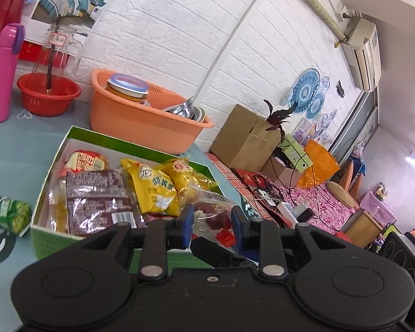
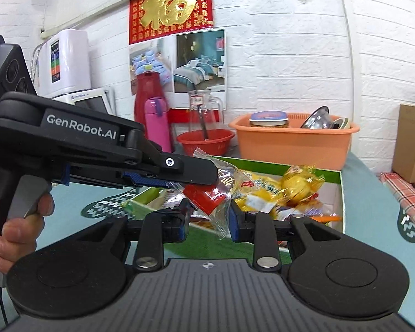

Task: Organize snacks
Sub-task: 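Carry the clear red-label bag into the green box and open the left gripper, then grasp the green pea snack bag with the left gripper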

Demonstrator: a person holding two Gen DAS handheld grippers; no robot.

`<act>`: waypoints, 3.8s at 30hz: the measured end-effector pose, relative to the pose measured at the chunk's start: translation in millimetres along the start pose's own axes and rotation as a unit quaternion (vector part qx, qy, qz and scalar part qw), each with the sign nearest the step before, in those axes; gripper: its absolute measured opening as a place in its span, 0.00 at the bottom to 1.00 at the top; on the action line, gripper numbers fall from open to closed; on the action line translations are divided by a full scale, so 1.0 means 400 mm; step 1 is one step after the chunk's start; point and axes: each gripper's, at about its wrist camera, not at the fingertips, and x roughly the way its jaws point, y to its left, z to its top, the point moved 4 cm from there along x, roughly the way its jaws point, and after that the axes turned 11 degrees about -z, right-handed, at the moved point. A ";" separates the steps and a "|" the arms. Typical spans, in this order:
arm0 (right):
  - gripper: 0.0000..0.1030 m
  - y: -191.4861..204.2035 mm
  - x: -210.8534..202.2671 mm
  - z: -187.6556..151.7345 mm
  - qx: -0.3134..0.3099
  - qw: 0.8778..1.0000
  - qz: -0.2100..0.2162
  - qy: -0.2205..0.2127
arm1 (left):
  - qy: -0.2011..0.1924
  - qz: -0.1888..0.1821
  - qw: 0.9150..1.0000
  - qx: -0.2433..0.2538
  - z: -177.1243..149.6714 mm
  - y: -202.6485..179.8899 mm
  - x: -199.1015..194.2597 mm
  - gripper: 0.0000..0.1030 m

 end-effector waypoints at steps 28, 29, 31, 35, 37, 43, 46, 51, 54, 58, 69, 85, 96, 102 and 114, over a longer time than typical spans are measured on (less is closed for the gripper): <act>0.61 0.004 0.069 -0.038 -0.040 0.998 -0.048 -0.001 | -0.015 0.125 0.992 -0.021 -0.050 0.085 -0.125 1.00; 0.68 0.004 0.061 -0.037 -0.034 0.998 -0.046 -0.001 | -0.018 0.129 0.991 -0.022 -0.050 0.087 -0.133 1.00; 0.88 0.006 0.044 -0.032 -0.031 0.998 -0.053 -0.002 | -0.025 0.136 0.990 -0.026 -0.050 0.092 -0.147 1.00; 1.00 0.013 0.008 -0.028 -0.034 0.997 -0.073 -0.013 | -0.029 0.160 0.986 -0.028 -0.051 0.117 -0.174 1.00; 1.00 0.015 0.001 -0.027 -0.030 0.997 -0.072 -0.004 | -0.028 0.173 0.984 -0.034 -0.048 0.144 -0.189 1.00; 1.00 0.027 -0.029 -0.039 -0.005 0.998 -0.061 -0.001 | -0.038 0.225 0.970 -0.080 -0.015 0.278 -0.230 1.00; 1.00 0.041 -0.031 -0.049 -0.006 0.999 -0.050 0.003 | -0.032 0.236 0.967 -0.094 -0.001 0.345 -0.220 1.00; 1.00 0.055 -0.030 -0.063 -0.012 0.999 -0.043 0.011 | -0.021 0.225 0.962 -0.153 0.014 0.448 -0.190 1.00; 1.00 0.056 -0.029 -0.070 -0.011 0.999 -0.039 0.015 | -0.018 0.232 0.957 -0.171 0.018 0.488 -0.170 0.98; 1.00 0.060 -0.019 -0.083 -0.012 0.999 -0.039 0.027 | 0.001 0.230 0.961 -0.153 0.008 0.496 -0.143 0.49; 1.00 0.093 -0.054 -0.108 -0.005 0.998 0.011 0.056 | 0.060 0.176 0.976 -0.112 -0.135 0.332 -0.225 0.11; 1.00 0.191 -0.079 -0.201 -0.042 0.982 0.124 0.137 | 0.060 0.094 0.989 -0.102 -0.283 0.122 -0.339 0.70; 1.00 0.242 -0.012 -0.180 -0.085 0.976 0.152 0.134 | 0.041 0.090 0.987 -0.130 -0.251 0.155 -0.331 0.70; 0.96 0.249 0.006 -0.160 -0.079 0.975 0.162 0.127 | 0.042 0.095 0.985 -0.138 -0.248 0.177 -0.315 0.68; 0.48 0.240 -0.011 -0.170 -0.086 0.974 0.166 0.125 | 0.039 0.108 0.986 -0.124 -0.256 0.162 -0.306 0.26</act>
